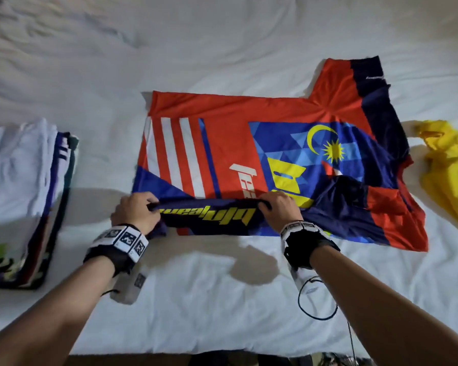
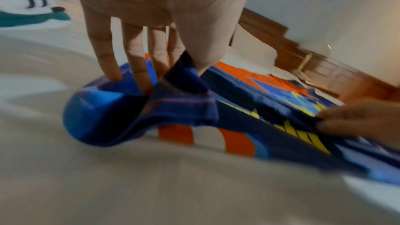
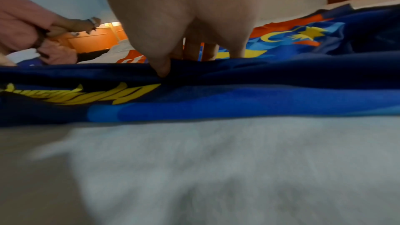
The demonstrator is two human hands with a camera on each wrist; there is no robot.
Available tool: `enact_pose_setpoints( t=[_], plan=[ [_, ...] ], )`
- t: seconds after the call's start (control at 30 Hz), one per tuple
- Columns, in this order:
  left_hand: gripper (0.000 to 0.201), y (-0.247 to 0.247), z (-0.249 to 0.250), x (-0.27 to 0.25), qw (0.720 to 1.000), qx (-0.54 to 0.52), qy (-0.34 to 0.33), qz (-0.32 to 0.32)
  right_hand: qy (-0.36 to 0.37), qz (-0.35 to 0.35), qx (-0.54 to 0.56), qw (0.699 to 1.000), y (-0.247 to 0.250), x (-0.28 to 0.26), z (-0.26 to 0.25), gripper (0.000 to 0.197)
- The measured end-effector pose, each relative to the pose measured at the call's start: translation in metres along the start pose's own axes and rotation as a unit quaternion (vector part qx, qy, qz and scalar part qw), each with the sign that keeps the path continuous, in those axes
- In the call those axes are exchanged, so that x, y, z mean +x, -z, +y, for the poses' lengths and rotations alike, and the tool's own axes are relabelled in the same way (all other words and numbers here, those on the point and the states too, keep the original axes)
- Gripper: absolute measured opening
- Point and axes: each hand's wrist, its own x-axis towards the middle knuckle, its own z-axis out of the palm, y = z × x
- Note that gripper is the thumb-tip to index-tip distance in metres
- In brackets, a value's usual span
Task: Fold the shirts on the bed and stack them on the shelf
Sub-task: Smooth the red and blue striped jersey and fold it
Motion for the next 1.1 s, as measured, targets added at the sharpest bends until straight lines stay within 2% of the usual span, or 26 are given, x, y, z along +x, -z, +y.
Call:
enact_pose_setpoints(
  t=[0.1,0.17,0.27,0.33,0.43,0.57,0.8,0.97,1.03,1.1],
  plan=[
    [0.018,0.008,-0.012,0.024,0.994,-0.096,0.038,0.017,-0.017,0.010,0.003,1.000,0.002,0.008,0.001,0.024],
    [0.020,0.008,-0.020,0.034,0.986,-0.153,0.061,0.035,-0.031,0.001,-0.013,0.999,0.000,0.011,0.002,0.025],
    [0.030,0.001,-0.029,0.037,0.956,-0.263,0.123,0.046,-0.050,-0.009,-0.047,0.998,-0.003,0.013,0.000,0.029],
    [0.034,-0.007,-0.036,0.034,0.941,-0.303,0.139,0.064,-0.058,-0.006,-0.058,0.997,-0.003,0.014,-0.002,0.029],
    [0.023,-0.016,-0.041,0.036,0.942,-0.310,0.077,0.103,-0.071,0.001,-0.059,0.996,-0.003,0.016,-0.005,0.029],
    [0.023,-0.016,-0.036,0.049,0.952,-0.276,0.001,0.132,-0.078,0.015,-0.081,0.993,-0.005,0.015,-0.009,0.028],
    [0.028,-0.018,-0.051,0.055,0.968,-0.221,-0.011,0.118,-0.069,0.037,-0.096,0.992,-0.010,0.012,-0.010,0.026],
    [0.029,-0.023,-0.057,0.054,0.965,-0.233,-0.023,0.119,-0.076,0.024,-0.127,0.989,-0.006,0.017,-0.009,0.028],
    [0.033,-0.022,-0.055,0.057,0.961,-0.242,-0.028,0.128,-0.093,0.048,-0.100,0.990,-0.006,0.017,-0.011,0.027],
    [0.038,-0.019,-0.053,0.056,0.960,-0.233,-0.032,0.150,-0.083,0.113,-0.079,0.987,-0.011,0.009,-0.020,0.028]
  ],
)
